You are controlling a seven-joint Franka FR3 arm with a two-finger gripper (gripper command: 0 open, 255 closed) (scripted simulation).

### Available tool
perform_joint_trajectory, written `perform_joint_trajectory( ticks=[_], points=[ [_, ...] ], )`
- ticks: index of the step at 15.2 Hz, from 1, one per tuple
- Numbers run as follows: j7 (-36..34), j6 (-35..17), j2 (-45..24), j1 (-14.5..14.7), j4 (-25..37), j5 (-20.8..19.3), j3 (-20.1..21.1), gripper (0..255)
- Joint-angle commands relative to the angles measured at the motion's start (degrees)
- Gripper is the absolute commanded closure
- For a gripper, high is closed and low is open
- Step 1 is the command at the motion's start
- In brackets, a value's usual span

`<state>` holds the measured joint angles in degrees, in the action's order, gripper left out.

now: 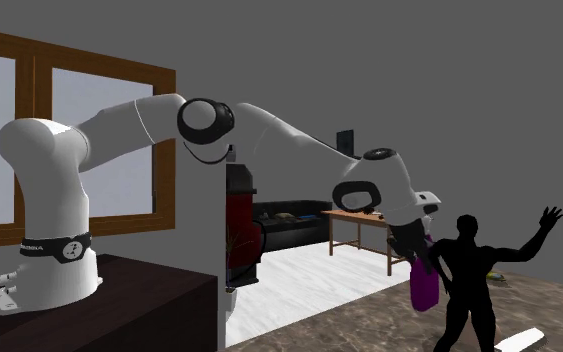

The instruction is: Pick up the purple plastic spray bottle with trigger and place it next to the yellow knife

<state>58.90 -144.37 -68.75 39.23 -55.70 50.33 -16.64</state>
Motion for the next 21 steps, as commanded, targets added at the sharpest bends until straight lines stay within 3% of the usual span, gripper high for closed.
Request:
perform_joint_trajectory(
  ticks=[1, 13, 14, 19, 21],
  points=[
    [0.2, -0.48, -1.27, -0.22, 0.92, 0.17, 0.3, 255],
    [0.33, -1.13, -4.1, -0.73, 3.3, 0.34, 0.79, 255],
    [0.34, -1.14, -4.09, -0.72, 3.28, 0.34, 0.8, 0],
    [0.34, -1.14, -4.09, -0.72, 3.28, 0.35, 0.8, 0],
    [3.54, -2.41, 2.54, -0.07, -5.46, 1.66, 1.2, 0]
  ],
)
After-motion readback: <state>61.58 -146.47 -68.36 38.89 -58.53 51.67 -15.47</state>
